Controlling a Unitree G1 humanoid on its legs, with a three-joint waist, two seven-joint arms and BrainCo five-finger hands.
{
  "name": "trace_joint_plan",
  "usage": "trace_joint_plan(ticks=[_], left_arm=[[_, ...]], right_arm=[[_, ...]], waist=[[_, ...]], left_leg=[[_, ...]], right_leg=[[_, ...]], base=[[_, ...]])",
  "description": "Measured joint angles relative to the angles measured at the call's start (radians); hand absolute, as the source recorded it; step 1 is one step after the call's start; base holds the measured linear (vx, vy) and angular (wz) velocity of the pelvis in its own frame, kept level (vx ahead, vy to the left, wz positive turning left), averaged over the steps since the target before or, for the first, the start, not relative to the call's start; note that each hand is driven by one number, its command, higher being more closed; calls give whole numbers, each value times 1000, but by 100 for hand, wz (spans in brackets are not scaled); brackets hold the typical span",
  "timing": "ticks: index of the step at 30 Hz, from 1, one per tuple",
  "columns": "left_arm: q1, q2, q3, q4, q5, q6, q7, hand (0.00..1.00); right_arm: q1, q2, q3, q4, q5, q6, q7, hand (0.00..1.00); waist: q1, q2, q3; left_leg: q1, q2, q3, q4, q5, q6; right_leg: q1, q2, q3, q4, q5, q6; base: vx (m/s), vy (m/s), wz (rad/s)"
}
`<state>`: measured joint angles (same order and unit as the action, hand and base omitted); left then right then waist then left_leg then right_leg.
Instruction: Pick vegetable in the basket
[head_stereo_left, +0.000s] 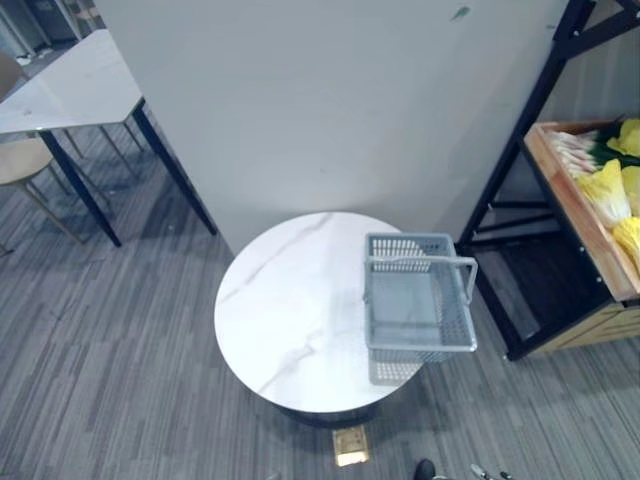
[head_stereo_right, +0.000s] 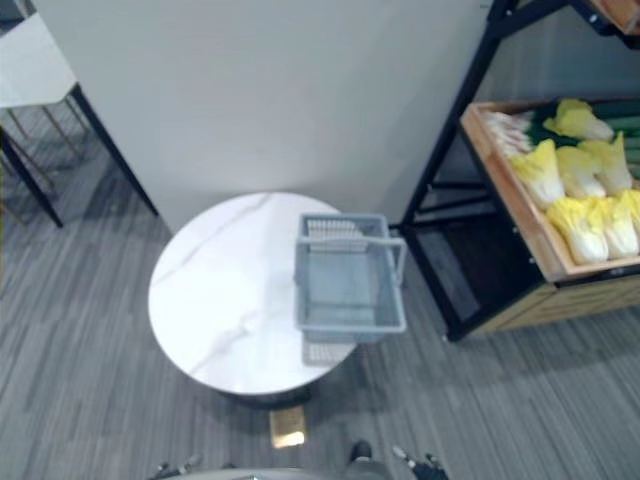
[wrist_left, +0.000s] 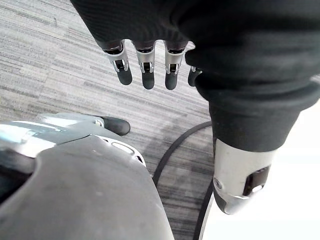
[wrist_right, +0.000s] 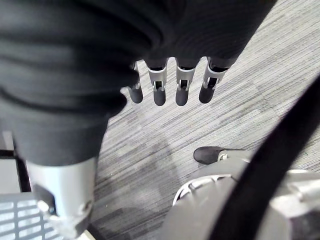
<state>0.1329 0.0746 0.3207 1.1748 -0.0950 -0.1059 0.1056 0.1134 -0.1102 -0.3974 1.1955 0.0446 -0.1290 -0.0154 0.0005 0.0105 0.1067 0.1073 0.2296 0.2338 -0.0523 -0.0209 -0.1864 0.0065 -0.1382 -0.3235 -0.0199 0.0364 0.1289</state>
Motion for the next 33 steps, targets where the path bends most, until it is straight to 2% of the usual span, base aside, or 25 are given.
trace_joint_plan(ticks=[3,5,7,9,12,15,18,21,23,27,30,33], left_arm=[[6,5,8,-2,3,1,7,0],[16,11,24,-3,14,1,9,0],[42,12,29,-4,33,1,6,0],[57,10,18,-3,35,1,-5,0],[61,11,-23,-2,38,1,-27,0],[61,15,-71,-8,33,0,-41,0],[59,17,-109,-31,30,-1,-50,0],[59,19,-128,-36,28,0,-54,0],[57,24,-139,-52,28,0,-54,0],[45,44,-169,-71,29,-1,-54,0],[30,44,-178,-79,29,-2,-53,0],[24,44,-178,-81,29,-5,-50,0]], right_arm=[[-14,-39,-170,-1,-6,16,-20,0],[-32,-110,-278,-1,-7,19,-30,0],[-91,-248,-369,-20,-7,20,-55,0],[-129,-337,-372,-87,-22,18,-75,0],[-149,-425,-292,-289,-96,18,-110,0],[-172,-458,-182,-490,-193,18,-122,0],[-214,-486,-64,-657,-283,13,-130,0],[-262,-524,92,-761,-338,-5,-126,0],[-314,-565,250,-847,-361,-38,-93,0],[-453,-591,470,-880,-360,-83,-36,0],[-567,-593,587,-876,-359,-94,0,0],[-670,-594,669,-865,-359,-94,21,0]], waist=[[0,-5,-2],[-7,-4,-3],[-25,1,-6],[-28,7,-10],[-33,10,-11],[-52,16,-15],[-51,14,-14],[-45,11,-11],[-35,10,-2],[-12,-10,25],[23,-10,46],[33,-12,63]], left_leg=[[2,-14,5,-12,0,0],[3,-17,8,-18,-1,0],[2,-20,25,-25,-2,1],[1,-22,46,-32,-2,1],[-5,-24,60,-33,-2,1],[-17,-24,58,-32,-3,0],[-35,-25,58,-31,-2,1],[-36,-25,53,-30,-2,0],[-47,-28,49,-28,-2,1],[-71,-30,22,-11,-2,1],[-78,-32,8,-6,-2,1],[-92,-34,-5,4,-2,2]], right_leg=[[2,-10,4,-14,13,1],[-2,-13,6,-14,15,3],[-16,-14,21,-14,18,6],[-38,-12,46,-16,27,5],[-57,-11,62,-16,32,6],[-69,-12,62,-14,32,6],[-92,-12,64,-11,38,1],[-92,-12,59,-11,43,-1],[-93,-16,55,-11,43,0],[-103,-23,36,-7,44,-1],[-103,-28,30,-3,44,-1],[-103,-33,15,-3,45,-1]], base=[[-3,45,3],[-13,8,-3],[-35,9,-20],[-35,0,-35],[-16,-9,-17],[0,-4,-1],[9,-7,0],[51,-5,4],[-2,-1,5],[-1,-10,15],[-17,-6,12],[-17,-10,14]])
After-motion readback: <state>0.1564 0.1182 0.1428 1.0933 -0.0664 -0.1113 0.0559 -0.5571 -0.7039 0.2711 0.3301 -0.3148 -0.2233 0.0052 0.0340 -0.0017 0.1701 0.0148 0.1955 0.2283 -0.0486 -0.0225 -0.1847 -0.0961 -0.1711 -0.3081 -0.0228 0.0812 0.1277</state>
